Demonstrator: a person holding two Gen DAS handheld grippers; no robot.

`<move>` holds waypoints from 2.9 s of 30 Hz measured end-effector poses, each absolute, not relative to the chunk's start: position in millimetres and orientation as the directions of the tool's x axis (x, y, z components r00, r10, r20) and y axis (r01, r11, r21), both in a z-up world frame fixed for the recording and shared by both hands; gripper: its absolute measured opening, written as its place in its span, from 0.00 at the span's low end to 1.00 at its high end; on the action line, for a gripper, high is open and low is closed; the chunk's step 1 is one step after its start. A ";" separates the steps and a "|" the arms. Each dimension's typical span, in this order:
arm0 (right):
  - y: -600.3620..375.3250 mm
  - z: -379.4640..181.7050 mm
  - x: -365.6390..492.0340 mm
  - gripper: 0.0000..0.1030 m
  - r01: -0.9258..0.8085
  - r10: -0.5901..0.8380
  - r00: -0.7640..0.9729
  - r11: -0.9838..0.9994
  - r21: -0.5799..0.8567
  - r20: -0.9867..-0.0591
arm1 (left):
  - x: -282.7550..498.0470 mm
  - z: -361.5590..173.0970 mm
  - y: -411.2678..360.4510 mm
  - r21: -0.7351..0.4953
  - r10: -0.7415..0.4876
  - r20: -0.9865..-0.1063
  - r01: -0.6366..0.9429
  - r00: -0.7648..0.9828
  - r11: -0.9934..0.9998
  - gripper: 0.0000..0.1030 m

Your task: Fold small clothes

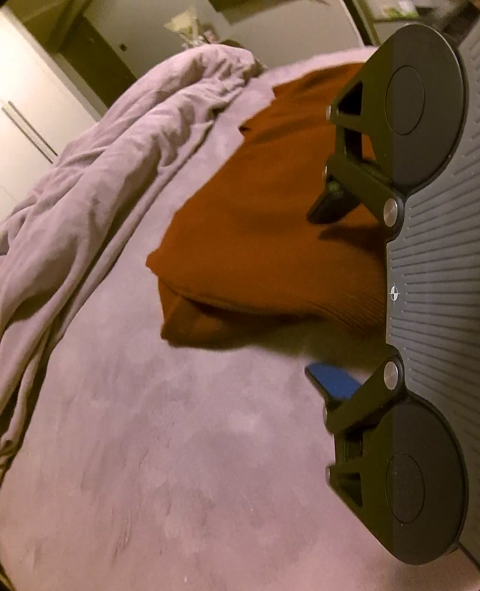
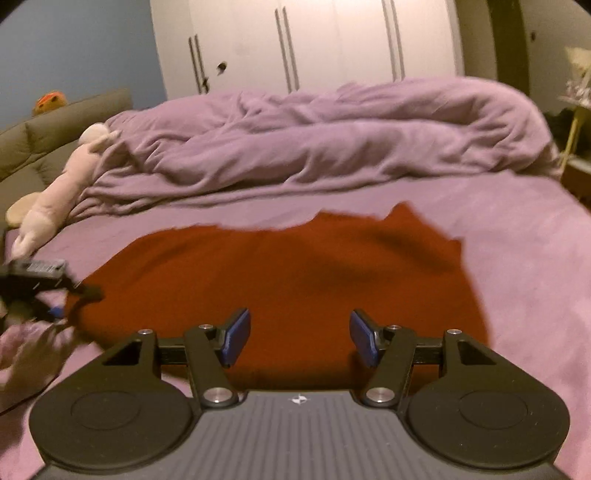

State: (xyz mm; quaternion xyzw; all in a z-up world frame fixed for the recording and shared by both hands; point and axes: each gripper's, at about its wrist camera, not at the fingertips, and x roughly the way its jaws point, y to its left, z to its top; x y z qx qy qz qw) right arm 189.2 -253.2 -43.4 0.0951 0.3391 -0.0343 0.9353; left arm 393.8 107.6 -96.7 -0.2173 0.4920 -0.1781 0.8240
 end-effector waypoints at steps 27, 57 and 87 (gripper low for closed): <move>-174.6 -75.5 221.4 0.19 -0.005 0.020 0.705 1.000 0.023 -0.709 | 416.9 -75.7 101.0 -0.614 -0.572 -0.673 0.076 0.468 0.785 0.16; -291.5 -56.5 139.1 0.31 0.309 -0.152 0.696 0.946 0.101 -0.702 | 324.2 -36.8 -124.0 -0.359 -0.596 -0.706 0.533 0.382 0.766 0.32; -279.4 -71.5 296.0 0.62 0.193 0.286 0.683 0.817 0.544 -0.672 | 336.5 -73.5 -44.2 -0.265 -0.363 -0.731 0.251 0.578 0.931 0.49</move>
